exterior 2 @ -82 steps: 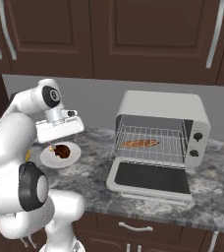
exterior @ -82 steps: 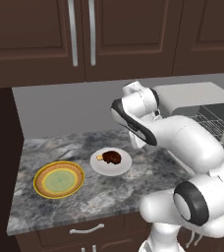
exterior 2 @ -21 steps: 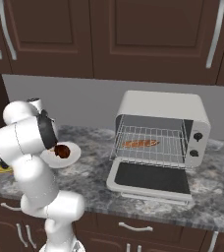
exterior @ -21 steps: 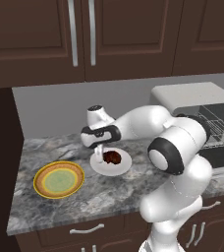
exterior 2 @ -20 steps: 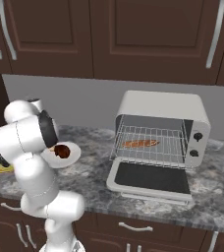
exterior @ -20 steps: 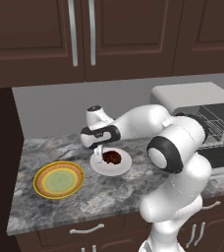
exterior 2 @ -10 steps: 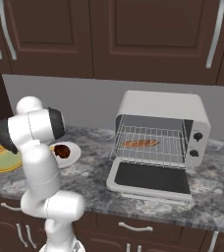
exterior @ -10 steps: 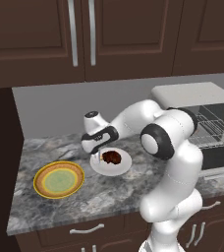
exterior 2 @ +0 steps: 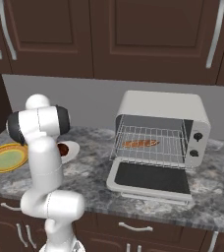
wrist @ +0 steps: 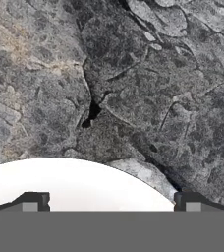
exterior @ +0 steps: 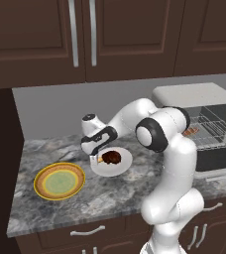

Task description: Open the toaster oven door. Place the baguette on the bottom rack in the toaster oven and place the steak on the top rack.

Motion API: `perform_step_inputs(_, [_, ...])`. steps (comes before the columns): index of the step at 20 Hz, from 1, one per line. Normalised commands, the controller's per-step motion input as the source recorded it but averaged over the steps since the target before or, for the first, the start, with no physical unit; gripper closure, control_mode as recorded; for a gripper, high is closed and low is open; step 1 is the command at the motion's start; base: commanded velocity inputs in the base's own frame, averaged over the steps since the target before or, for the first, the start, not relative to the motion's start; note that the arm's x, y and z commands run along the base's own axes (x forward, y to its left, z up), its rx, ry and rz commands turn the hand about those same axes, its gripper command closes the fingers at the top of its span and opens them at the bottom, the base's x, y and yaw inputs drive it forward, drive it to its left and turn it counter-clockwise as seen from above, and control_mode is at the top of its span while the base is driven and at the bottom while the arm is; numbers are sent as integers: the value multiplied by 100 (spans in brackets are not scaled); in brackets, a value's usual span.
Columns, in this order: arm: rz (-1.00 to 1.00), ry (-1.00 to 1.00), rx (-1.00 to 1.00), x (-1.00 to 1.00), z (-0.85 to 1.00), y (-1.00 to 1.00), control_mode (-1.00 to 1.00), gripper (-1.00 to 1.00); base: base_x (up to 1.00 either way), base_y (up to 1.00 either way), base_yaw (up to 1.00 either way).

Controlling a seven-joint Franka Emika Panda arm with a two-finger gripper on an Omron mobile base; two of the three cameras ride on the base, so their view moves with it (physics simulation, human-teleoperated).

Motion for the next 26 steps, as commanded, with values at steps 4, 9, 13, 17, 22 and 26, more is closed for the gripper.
perform_step_inputs(4, [-6, 0, 0, 0, -1, 5, -100, -100, 0, 0, 0])
perform_step_inputs(9, [-10, 0, 0, -1, 0, -1, -100, -100, 0, 0, 0])
perform_step_inputs(13, [-13, 0, 0, -15, 0, -3, -100, -100, 0, 0, 0])
perform_step_inputs(17, [-16, 0, 0, -15, 0, -1, -100, -100, 0, 0, 0])
perform_step_inputs(22, [-16, 0, 0, -10, 0, -7, -100, -100, 0, 0, 0])
perform_step_inputs(26, [-15, 0, 0, -7, 0, -15, -100, -100, 0, 0, 0])
